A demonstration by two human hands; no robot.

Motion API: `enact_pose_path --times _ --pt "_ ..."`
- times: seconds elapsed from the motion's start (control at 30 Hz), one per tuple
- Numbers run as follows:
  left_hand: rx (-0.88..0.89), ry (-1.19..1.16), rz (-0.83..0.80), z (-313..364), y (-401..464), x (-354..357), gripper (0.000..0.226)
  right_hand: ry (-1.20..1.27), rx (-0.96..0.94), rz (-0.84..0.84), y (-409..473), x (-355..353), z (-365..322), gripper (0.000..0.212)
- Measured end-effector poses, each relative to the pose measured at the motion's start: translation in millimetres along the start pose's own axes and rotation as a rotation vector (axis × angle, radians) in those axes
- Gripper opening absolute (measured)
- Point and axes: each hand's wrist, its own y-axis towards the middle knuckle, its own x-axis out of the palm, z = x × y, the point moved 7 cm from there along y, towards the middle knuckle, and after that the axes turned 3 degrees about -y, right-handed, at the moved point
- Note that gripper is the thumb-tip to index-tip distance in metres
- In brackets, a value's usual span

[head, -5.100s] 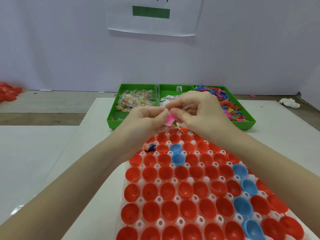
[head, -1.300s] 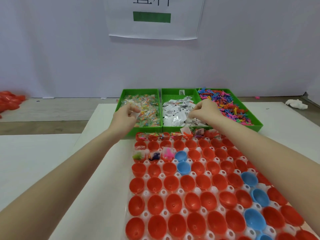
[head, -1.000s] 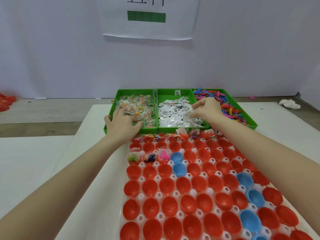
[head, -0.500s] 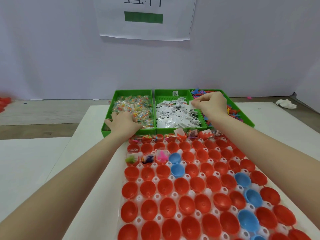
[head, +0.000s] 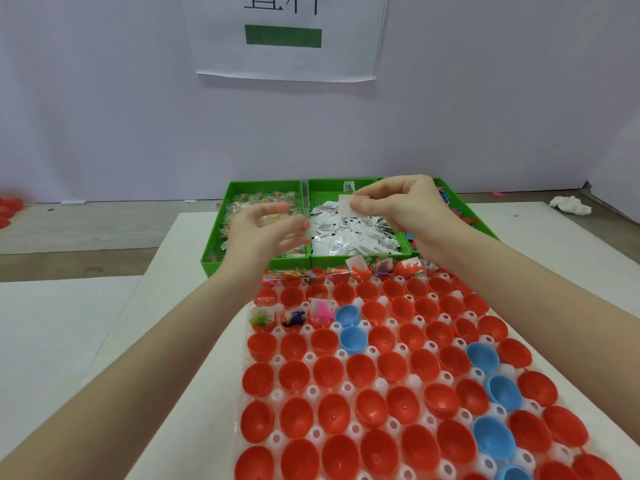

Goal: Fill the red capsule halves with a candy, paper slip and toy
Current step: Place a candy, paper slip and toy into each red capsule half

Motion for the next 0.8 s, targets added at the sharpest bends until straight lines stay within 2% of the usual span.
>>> enact_pose_path --times 0.1,0.17,0.2,0.27,0.37,0.43,0.5,0.6,0.67,0.8 --pt "-0.038 -0.134 -0.114 3.2 -23.8 15.8 0.025 0.041 0.007 -0.116 -16.4 11.2 -8.5 0.005" --pt "-0.050 -0.178 -0.161 5.0 -35.9 24.4 0.015 0.028 -0.027 -0.153 -26.3 17.0 -13.0 0.006" --pt "-0.071 -0.209 -0.184 5.1 -41.1 28.7 0.008 0.011 -0.060 -0.151 -30.8 18.3 -15.2 0.007" --pt "-0.124 -0.270 -0.193 2.9 -49.2 31.9 0.016 -0.038 -0.133 -0.130 -39.4 18.4 -19.5 0.008" --pt "-0.094 -0.206 -0.190 1.4 -54.8 31.6 0.016 -0.146 -0.226 -0.116 -51.5 21.3 -23.0 0.012" --pt "-0.076 -0.198 -0.156 2.1 -57.5 29.2 0.011 -0.149 -0.176 -0.085 -53.8 21.5 -17.9 0.010" --pt "-0.099 -0.211 -0.104 -0.1 -57.5 24.8 0.006 0.028 0.035 -0.077 -51.7 20.1 -3.0 0.026" --pt "-0.083 -0.157 -0.056 -2.3 -60.6 20.7 0.023 0.394 0.248 -0.121 -51.8 21.2 10.2 0.034" --pt "0.003 -0.044 -0.042 -1.2 -63.8 20.3 0.028 0.513 0.261 -0.125 -52.7 21.4 11.1 0.032" --pt "0.092 0.116 -0.057 -1.1 -68.4 30.1 0.014 0.648 0.202 -0.127 -53.2 23.4 3.0 0.039"
